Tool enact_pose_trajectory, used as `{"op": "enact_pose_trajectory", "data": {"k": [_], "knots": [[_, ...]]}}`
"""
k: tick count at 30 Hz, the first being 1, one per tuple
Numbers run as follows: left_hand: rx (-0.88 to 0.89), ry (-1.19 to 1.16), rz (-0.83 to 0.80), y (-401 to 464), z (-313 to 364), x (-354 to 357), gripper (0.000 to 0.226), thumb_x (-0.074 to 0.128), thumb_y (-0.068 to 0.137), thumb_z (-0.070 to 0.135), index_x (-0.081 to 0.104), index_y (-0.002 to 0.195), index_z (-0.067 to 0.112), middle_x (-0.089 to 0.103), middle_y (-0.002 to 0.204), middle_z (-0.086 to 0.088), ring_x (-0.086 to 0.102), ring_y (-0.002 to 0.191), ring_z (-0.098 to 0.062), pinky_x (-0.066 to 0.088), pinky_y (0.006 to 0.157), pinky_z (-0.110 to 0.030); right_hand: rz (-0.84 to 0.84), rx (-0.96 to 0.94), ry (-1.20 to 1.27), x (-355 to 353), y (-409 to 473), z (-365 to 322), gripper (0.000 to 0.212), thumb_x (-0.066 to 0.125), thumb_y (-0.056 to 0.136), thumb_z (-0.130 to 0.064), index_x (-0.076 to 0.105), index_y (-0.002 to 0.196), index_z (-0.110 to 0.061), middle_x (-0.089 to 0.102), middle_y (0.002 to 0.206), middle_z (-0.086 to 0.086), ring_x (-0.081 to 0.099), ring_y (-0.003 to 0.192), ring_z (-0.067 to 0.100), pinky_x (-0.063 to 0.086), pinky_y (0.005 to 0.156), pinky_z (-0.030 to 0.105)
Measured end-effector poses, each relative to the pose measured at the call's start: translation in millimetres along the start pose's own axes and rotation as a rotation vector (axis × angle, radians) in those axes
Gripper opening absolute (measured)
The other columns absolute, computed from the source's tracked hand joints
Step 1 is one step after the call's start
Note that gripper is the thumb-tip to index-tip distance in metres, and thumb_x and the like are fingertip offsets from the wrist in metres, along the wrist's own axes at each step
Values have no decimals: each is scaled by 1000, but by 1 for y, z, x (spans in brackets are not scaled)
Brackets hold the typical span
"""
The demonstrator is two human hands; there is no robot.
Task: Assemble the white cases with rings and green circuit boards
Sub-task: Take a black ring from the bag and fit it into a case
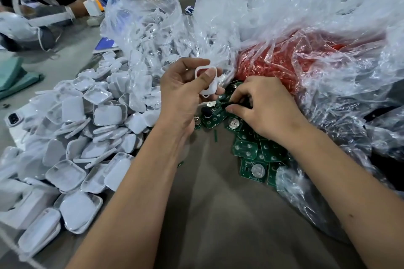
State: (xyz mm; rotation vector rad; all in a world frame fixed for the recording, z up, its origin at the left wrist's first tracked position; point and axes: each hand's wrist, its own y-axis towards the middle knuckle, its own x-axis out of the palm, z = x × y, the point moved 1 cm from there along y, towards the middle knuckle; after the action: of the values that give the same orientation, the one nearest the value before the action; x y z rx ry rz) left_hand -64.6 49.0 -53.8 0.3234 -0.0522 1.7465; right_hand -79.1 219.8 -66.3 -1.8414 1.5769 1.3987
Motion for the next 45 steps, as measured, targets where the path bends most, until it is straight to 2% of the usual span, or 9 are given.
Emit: {"op": "enact_pose_trajectory", "data": {"k": [5, 11, 13, 17, 23, 28, 32, 37, 45], "knots": [[-57, -65, -9, 2, -1, -2, 15, 61, 96, 1, 58, 93, 16, 76, 92, -12, 57, 54, -18, 37, 45, -22, 71, 39, 242, -4, -3, 5, 10, 88, 81, -29, 78, 83, -27, 62, 68, -19, 60, 64, -11, 42, 58, 4], [-40, 96, -111, 0, -2, 2, 16, 58, 100, 7, 60, 91, 20, 74, 85, -6, 51, 58, -12, 32, 45, -16, 172, 173, 773, -11, -2, 9, 6, 75, 95, -12, 80, 95, -16, 77, 78, 4, 72, 61, 21, 58, 51, 28], [29, 243, -166, -3, -2, 5, 4, 68, 98, 16, 67, 94, 16, 68, 80, -9, 49, 59, -11, 37, 49, -15, 164, 162, 807, -10, -2, 8, 8, 73, 96, -9, 80, 95, -13, 77, 77, 7, 72, 61, 23, 58, 51, 27], [88, 335, -182, -3, -4, 7, 9, 70, 95, 6, 67, 88, 11, 58, 70, -10, 47, 53, -9, 37, 49, -16, 152, 147, 800, -9, -3, 6, 3, 78, 93, -12, 80, 92, -11, 76, 74, 8, 72, 58, 27, 60, 52, 33], [-126, 179, -139, -3, -7, 8, 14, 65, 96, 4, 63, 83, 9, 60, 77, -13, 43, 50, -12, 28, 43, -18, 146, 18, 749, -14, -7, 2, 25, 84, 85, -6, 78, 109, -12, 77, 84, 1, 76, 73, 18, 62, 55, 30], [-218, 31, -182, -1, -6, 7, 16, 60, 98, 5, 62, 82, 9, 61, 69, -5, 42, 49, -13, 23, 41, -18, 187, -47, 670, -13, -9, 0, 20, 83, 86, -13, 80, 106, -11, 79, 86, -1, 75, 66, 17, 62, 54, 31], [-200, -19, -176, -2, -6, 9, 28, 43, 108, 20, 67, 103, 6, 66, 74, -7, 48, 54, -16, 29, 45, -22, 189, 72, 852, -13, -6, 2, 5, 76, 93, -8, 78, 97, -9, 79, 80, 4, 74, 64, 22, 59, 49, 31], [-154, -30, -108, 0, -6, 7, 42, 25, 110, 19, 61, 125, 2, 73, 85, -15, 52, 65, -19, 34, 55, -28, 133, 240, 1135, -19, -4, 3, 8, 68, 97, -6, 76, 97, -4, 77, 83, 13, 71, 69, 21, 55, 50, 23], [-174, -96, -165, 0, -5, 8, 33, 46, 108, 22, 65, 129, 6, 66, 94, -2, 57, 89, -17, 42, 71, -27, 76, 347, 1306, -24, -3, 3, 8, 69, 96, -7, 75, 92, -6, 75, 80, 14, 68, 62, 18, 51, 48, 19]]}}
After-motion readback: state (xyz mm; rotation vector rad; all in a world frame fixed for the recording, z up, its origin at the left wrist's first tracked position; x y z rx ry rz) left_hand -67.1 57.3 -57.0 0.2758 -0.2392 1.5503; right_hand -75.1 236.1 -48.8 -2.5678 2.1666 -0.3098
